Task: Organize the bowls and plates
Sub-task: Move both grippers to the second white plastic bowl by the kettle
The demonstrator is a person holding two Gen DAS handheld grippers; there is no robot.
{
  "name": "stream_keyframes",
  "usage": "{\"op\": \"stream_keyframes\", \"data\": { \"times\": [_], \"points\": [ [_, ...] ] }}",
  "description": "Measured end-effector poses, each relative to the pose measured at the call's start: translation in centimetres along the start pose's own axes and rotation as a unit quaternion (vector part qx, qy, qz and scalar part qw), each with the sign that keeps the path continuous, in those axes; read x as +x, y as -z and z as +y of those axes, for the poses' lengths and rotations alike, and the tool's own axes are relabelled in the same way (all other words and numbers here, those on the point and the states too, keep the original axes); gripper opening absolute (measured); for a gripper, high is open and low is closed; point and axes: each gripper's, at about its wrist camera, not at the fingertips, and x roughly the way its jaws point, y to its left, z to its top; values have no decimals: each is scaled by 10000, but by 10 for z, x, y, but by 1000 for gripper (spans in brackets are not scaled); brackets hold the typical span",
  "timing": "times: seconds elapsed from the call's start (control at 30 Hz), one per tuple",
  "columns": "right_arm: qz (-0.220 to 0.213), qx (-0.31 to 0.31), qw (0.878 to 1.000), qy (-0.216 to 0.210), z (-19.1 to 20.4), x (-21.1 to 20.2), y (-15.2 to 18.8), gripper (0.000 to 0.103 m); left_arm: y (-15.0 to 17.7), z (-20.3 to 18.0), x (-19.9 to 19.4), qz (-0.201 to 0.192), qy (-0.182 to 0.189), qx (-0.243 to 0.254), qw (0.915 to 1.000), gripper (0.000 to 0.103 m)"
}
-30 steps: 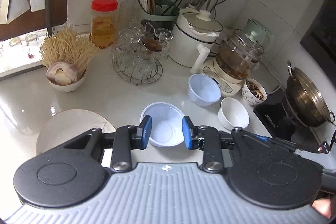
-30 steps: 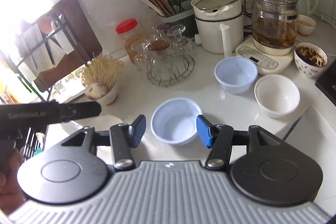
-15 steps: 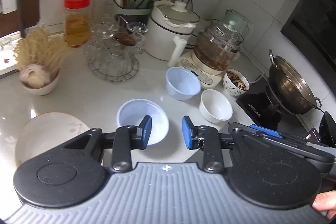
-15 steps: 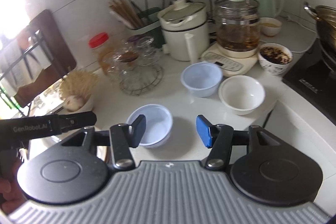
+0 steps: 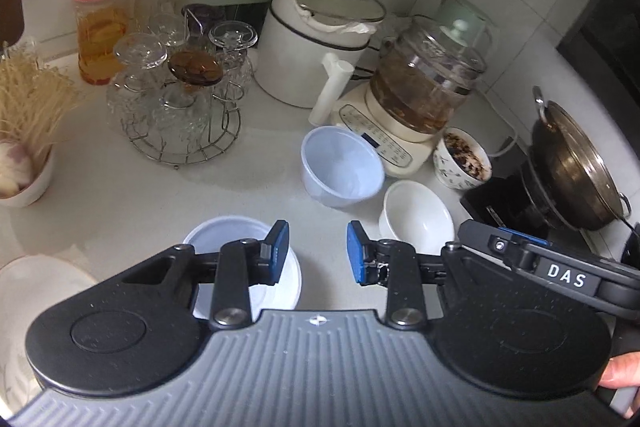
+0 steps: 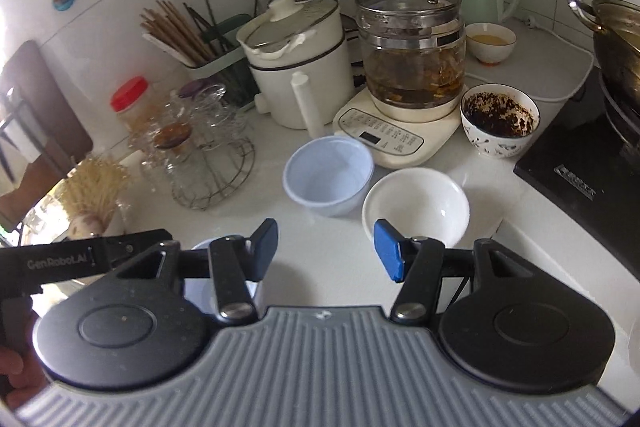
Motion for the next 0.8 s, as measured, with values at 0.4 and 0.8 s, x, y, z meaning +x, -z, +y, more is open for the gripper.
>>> {"op": "stream_keyframes", "data": {
  "times": [0.4, 0.8],
  "points": [
    [618, -158, 9974, -331, -26, 90, -43, 56, -42, 11, 85, 397, -482, -589, 9963, 40],
    [1119, -154, 9930, -339, -58, 169, -68, 45, -61, 16, 166, 724, -486, -1145, 9896, 40]
  ]
}}
